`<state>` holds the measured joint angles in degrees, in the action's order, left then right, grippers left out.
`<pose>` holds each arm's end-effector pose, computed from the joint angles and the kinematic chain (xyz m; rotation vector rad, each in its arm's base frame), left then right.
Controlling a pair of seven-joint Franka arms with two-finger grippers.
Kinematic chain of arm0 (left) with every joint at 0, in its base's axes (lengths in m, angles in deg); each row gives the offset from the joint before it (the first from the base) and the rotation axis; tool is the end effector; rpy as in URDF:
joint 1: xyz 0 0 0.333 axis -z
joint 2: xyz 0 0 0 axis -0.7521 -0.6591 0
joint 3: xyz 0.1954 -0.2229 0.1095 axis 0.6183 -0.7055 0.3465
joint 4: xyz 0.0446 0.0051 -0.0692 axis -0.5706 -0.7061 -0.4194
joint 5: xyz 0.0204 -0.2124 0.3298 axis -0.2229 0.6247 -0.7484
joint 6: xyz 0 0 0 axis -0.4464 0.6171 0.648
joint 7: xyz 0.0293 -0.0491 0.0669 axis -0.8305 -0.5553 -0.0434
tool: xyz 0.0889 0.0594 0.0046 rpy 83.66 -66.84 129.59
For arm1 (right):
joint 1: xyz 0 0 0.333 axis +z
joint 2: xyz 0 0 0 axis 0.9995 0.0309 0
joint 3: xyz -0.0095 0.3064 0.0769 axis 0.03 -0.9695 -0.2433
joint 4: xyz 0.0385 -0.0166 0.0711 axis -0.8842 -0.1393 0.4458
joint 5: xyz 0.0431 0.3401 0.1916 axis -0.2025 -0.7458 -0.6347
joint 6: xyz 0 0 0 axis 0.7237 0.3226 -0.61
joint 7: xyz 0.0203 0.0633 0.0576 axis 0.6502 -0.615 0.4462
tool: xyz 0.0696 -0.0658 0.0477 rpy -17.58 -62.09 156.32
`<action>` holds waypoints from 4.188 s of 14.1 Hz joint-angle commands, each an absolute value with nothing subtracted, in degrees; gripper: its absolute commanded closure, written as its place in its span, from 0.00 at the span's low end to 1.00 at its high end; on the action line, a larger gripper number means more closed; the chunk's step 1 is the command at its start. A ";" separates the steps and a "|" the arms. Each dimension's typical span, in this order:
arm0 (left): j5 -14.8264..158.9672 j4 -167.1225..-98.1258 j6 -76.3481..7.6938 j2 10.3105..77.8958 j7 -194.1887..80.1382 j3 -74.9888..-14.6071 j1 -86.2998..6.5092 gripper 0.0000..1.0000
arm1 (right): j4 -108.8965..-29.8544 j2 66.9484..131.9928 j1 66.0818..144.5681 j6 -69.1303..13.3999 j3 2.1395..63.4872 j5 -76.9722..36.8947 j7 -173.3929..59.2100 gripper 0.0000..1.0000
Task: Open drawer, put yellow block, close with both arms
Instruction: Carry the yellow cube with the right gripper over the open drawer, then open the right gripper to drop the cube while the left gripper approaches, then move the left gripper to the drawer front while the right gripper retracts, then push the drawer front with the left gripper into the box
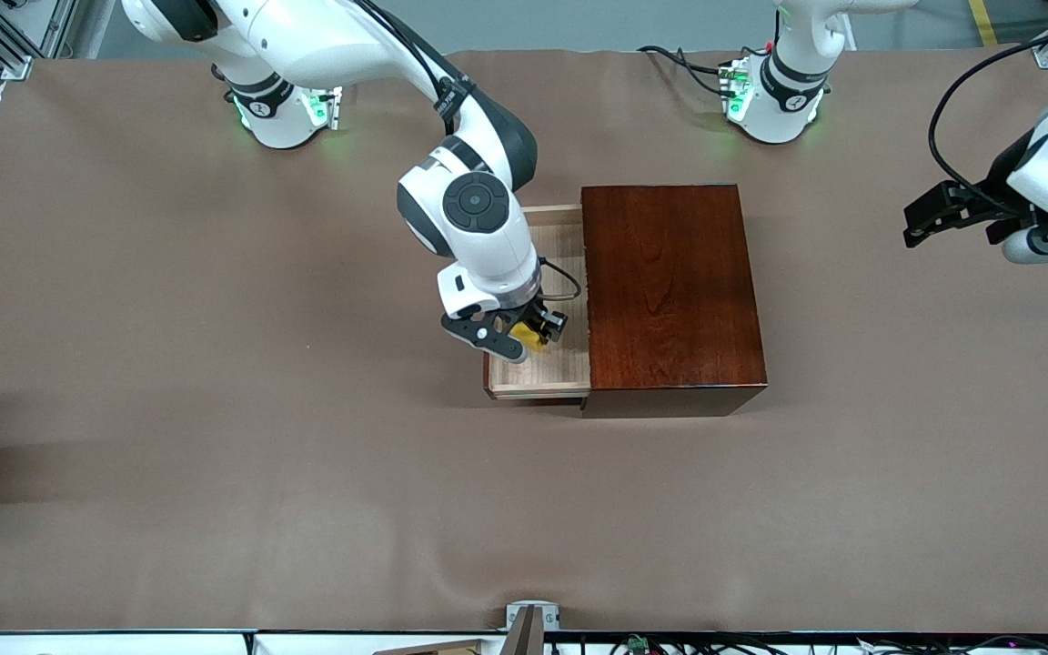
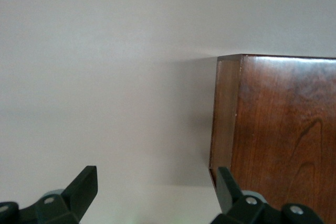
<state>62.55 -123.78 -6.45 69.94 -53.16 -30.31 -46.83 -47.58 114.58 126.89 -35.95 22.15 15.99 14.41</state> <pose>0.5486 -0.0537 0.6194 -3.1261 -0.1261 0.0374 0.5475 0.5060 0.3441 -2.9204 0.6317 -0.0338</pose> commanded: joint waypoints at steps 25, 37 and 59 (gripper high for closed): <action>68.26 -113.44 -8.83 48.83 9.43 -31.66 -25.77 0.00 | -48.55 92.82 103.37 -2.79 23.06 11.34 -22.66 0.00; 68.26 -106.05 -35.79 34.32 60.40 -30.96 -5.54 0.00 | -66.07 76.01 80.58 -2.77 23.15 15.93 -51.71 0.00; 69.14 -103.93 -31.16 27.01 70.64 -29.37 -0.08 0.00 | -63.52 76.71 80.32 -2.86 22.97 15.66 -50.65 0.00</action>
